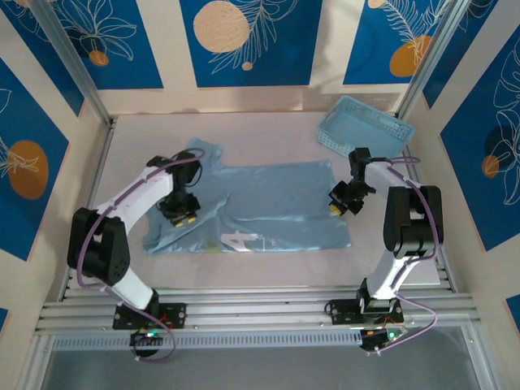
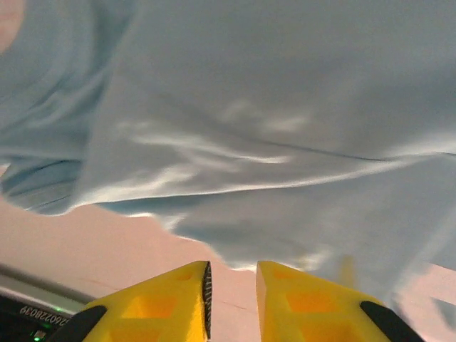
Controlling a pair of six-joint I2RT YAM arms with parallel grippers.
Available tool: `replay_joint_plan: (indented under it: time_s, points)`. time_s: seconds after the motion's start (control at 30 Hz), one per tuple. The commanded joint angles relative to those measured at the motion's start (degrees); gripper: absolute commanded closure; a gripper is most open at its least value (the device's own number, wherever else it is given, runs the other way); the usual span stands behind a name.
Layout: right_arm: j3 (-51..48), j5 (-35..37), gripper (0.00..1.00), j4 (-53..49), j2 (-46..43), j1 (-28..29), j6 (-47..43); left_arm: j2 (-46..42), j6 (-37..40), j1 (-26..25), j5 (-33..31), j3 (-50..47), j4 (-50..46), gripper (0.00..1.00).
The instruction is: Fold and stack the t-shirts
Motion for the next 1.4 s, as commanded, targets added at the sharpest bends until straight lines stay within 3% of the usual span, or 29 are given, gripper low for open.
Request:
replay_joint_plan:
  time_s: [0.0, 0.2, 0.43, 0.67, 0.9, 1.1, 1.37]
  points:
    - [1.91, 0.73, 0.98, 1.36, 4.23, -0.9, -1.49, -4.71, 0.3, 4.5, 2.1, -4.88, -0.31, 0.77]
    - [6.33, 2.1, 1.0, 0.24, 7.64, -0.98, -3.59, -7.8, 5.38, 10.78, 1.52, -8.99, -0.85, 0.66]
    - [3.29, 3.07, 0.84, -1.38, -2.4, 1.21, -4.41, -5.89, 14.68, 12.82, 0.3, -7.25, 8.52, 0.55]
    - [-4.8, -1.22, 0.77, -3.52, -10.84, 3.74, -3.15, -0.33, 20.47, 13.69, 2.07, -6.8, 17.94, 0.52]
    - [-10.49, -2.42, 0.76, -3.96, -15.18, 4.36, -2.3, 4.59, 21.76, 14.23, 1.09, -5.98, 20.56, 0.7]
    - [-10.76, -1.74, 0.76, -3.7, -14.67, 4.36, -2.3, 4.36, 21.54, 14.61, -2.1, -4.72, 20.17, 1.0]
    - [-9.32, -0.62, 0.77, -4.66, -10.79, 4.47, -2.65, 5.73, 24.45, 14.76, -8.24, 1.22, 16.04, 1.0]
